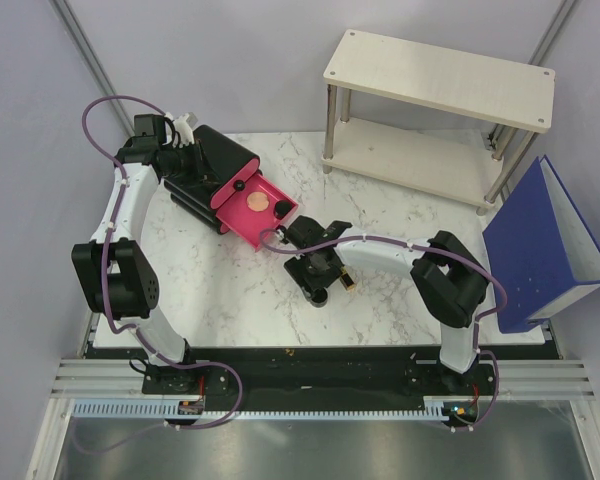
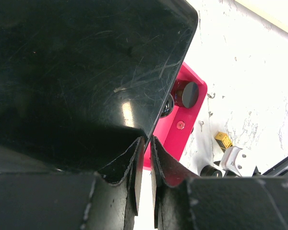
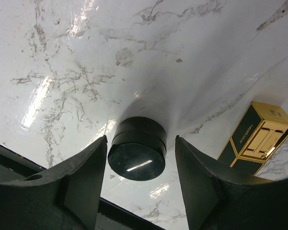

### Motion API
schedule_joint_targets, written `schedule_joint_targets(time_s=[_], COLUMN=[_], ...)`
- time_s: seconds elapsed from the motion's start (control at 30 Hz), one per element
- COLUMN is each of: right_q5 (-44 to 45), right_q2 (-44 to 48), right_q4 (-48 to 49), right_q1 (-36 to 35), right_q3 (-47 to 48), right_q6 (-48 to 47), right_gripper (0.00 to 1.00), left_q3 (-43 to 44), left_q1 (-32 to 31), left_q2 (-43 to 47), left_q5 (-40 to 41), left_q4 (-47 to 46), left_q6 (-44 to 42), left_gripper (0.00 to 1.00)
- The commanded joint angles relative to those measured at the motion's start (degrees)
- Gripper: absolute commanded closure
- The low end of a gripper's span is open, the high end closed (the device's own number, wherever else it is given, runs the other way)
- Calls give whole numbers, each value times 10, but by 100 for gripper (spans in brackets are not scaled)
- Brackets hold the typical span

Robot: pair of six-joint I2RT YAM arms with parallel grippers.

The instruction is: Organize the makeup

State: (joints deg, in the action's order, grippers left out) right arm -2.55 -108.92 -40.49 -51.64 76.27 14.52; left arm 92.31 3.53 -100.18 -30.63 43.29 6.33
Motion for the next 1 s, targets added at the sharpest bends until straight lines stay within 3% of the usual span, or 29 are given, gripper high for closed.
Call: schedule_joint_targets(time_s=[0.0, 0.33, 0.43, 0.47, 0.57, 0.73, 0.97], right_q5=[-5, 22, 37, 39, 43, 45, 48], right_q2=[-7, -26, -24, -23, -11, 4, -23], right_q4=[-3, -7, -6, -4, -5, -16, -37], right_q1=[-3, -14, -15, -14, -15, -15, -14], right_q3=[-3, -2, -4, -2, 10, 65, 214], right_q6=[-3, 7, 10, 10, 9, 5, 2], right_gripper=[34, 38, 57, 75, 90, 95, 96], left_q3=[-43, -43, -43, -43, -43, -42, -42], left_q1=[0, 1, 0, 0, 1, 1, 1], left_q2=[-61, -61, -61, -61, -60, -59, -56], left_q5=[81, 80, 80, 81, 82, 80, 79], left_q4=[133, 133, 133, 133, 133, 133, 133], left_q6=[-43, -43, -43, -43, -43, -42, -42], left_gripper=[78, 78, 78, 78, 78, 78, 78])
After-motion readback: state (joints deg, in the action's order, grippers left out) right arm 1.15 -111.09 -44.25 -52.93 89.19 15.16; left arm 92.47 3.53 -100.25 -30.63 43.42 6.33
